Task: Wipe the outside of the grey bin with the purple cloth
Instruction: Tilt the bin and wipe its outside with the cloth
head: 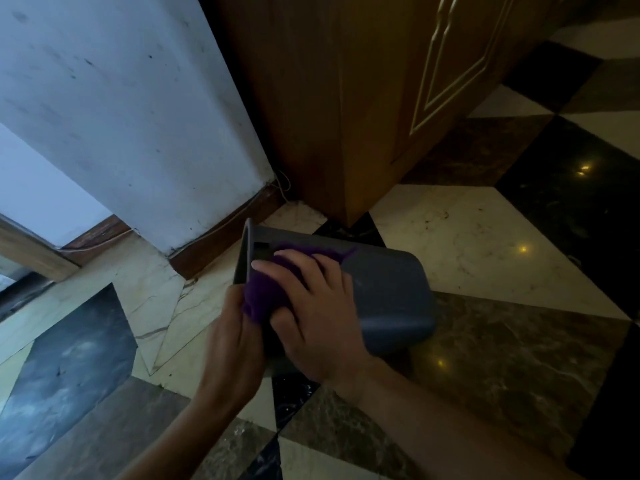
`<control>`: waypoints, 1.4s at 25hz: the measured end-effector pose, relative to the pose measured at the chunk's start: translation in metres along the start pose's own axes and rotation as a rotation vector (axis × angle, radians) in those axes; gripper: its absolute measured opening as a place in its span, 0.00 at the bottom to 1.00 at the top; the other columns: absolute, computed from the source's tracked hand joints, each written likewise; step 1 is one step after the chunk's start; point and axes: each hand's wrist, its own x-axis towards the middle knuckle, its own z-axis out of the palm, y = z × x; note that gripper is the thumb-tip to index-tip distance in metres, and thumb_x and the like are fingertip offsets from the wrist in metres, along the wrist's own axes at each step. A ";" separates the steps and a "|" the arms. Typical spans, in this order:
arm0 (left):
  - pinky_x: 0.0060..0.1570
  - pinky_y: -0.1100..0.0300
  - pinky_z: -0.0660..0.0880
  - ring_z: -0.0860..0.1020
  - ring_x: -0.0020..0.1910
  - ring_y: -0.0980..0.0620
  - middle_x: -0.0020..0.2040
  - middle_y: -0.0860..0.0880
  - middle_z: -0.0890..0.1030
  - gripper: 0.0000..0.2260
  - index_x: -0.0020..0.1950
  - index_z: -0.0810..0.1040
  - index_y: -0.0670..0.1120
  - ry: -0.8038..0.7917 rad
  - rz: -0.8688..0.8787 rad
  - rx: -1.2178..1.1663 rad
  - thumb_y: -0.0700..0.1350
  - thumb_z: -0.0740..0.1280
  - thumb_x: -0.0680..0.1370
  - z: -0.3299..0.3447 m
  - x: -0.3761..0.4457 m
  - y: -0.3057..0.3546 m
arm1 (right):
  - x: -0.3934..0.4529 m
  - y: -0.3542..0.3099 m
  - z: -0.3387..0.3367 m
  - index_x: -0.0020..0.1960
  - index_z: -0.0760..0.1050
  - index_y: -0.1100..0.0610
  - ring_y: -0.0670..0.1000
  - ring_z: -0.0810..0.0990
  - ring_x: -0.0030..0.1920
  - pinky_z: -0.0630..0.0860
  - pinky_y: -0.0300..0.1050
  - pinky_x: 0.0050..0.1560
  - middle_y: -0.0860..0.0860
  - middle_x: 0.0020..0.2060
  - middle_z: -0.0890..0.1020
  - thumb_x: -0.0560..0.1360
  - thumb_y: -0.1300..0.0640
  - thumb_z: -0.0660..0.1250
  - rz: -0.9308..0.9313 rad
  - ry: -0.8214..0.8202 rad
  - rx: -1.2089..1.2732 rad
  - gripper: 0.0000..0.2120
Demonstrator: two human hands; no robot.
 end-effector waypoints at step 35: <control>0.53 0.52 0.72 0.75 0.53 0.39 0.61 0.37 0.76 0.22 0.63 0.73 0.36 0.063 -0.598 0.327 0.53 0.55 0.81 0.018 0.177 0.013 | -0.044 0.113 -0.043 0.63 0.77 0.49 0.58 0.68 0.60 0.70 0.54 0.56 0.54 0.64 0.76 0.74 0.49 0.52 0.469 0.182 -0.219 0.23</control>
